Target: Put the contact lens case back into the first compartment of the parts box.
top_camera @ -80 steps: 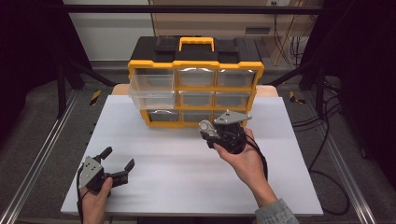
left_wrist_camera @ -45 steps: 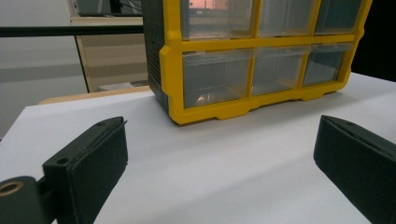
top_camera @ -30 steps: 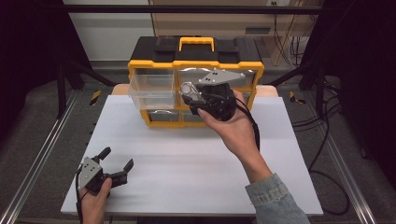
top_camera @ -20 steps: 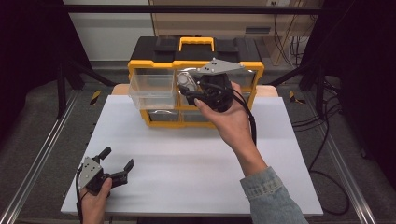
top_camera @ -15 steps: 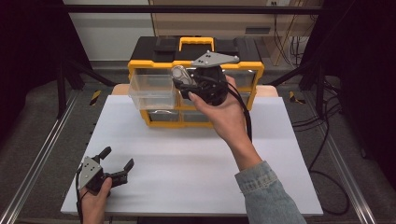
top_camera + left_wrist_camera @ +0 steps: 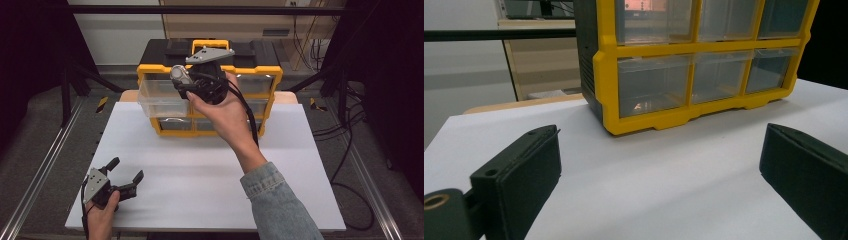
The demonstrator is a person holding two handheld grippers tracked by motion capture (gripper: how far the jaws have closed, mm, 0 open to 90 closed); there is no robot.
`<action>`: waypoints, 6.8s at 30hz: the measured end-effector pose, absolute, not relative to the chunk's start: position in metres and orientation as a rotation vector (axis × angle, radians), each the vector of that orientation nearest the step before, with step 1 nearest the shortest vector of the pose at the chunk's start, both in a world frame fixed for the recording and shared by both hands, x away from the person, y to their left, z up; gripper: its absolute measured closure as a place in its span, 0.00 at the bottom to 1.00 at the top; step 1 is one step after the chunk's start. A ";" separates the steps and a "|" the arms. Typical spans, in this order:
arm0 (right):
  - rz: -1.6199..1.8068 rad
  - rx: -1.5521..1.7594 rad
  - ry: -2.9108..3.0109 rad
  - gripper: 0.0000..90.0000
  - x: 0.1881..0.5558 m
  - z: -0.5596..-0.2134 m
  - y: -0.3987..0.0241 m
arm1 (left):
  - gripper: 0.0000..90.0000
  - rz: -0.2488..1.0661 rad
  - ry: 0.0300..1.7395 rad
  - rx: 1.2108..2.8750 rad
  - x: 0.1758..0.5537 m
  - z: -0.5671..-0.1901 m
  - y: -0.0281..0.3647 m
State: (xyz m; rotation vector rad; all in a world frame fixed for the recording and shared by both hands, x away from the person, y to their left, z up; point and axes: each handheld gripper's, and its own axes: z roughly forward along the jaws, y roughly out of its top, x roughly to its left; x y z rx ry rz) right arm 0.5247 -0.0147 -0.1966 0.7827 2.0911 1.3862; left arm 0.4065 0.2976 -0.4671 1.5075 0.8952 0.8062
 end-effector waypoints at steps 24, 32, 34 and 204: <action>1.369 0.769 2.109 0.55 0.524 -0.204 0.000 | 0.03 0.804 0.900 1.500 0.406 -0.466 0.299; 1.388 0.777 2.109 0.55 0.524 -0.203 0.004 | 0.03 0.808 0.897 1.484 0.405 -0.466 0.300; 1.390 0.777 2.106 0.55 0.524 -0.202 0.005 | 0.03 0.807 0.897 1.483 0.405 -0.466 0.300; 1.458 1.071 1.742 0.04 0.474 -0.297 -0.240 | 0.03 0.810 0.922 1.470 0.405 -0.466 0.305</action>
